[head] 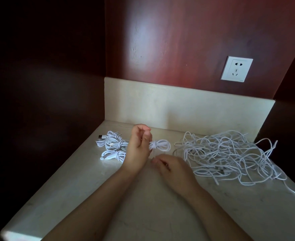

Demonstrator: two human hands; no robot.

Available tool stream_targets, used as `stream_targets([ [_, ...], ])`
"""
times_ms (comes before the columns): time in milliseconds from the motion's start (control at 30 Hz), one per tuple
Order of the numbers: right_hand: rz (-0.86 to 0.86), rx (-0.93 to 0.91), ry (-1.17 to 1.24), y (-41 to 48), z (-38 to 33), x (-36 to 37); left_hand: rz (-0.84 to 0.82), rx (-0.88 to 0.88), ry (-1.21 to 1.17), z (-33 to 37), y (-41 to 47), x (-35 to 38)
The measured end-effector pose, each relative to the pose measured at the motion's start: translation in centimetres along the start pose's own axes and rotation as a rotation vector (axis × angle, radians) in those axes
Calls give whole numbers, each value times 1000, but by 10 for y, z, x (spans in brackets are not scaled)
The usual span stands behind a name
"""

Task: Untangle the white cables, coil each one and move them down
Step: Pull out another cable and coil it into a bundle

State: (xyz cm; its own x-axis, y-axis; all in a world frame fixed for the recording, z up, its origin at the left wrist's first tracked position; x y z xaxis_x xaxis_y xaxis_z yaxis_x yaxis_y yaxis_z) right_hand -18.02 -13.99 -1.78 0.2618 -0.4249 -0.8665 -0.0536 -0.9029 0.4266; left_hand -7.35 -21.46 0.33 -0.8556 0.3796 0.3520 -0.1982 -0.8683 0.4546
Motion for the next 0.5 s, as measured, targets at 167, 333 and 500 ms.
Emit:
stream_targets([
  [167, 42, -278, -191, -11, -45, -7, -32, 142, 361, 7, 1, -9],
  [333, 369, -196, -170, -11, -41, -52, -184, 135, 571, 9, 0, 2],
  [500, 365, 89, 122, -7, 10, -56, -371, 126, 452, 7, -10, 25],
])
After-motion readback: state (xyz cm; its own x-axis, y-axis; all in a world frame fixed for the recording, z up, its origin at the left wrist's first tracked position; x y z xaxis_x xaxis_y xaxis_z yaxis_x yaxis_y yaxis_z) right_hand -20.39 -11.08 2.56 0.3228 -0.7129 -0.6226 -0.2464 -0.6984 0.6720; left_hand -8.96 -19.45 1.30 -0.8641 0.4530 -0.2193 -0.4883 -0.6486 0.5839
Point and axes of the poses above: each hand's wrist, its own y-axis towards the middle knuckle, its own x-axis out of the palm, z = x × y, the point moved 9 cm from there along y, towards the middle knuckle, and after that the axes turned 14 degrees about -y, right-handed, at the moved point
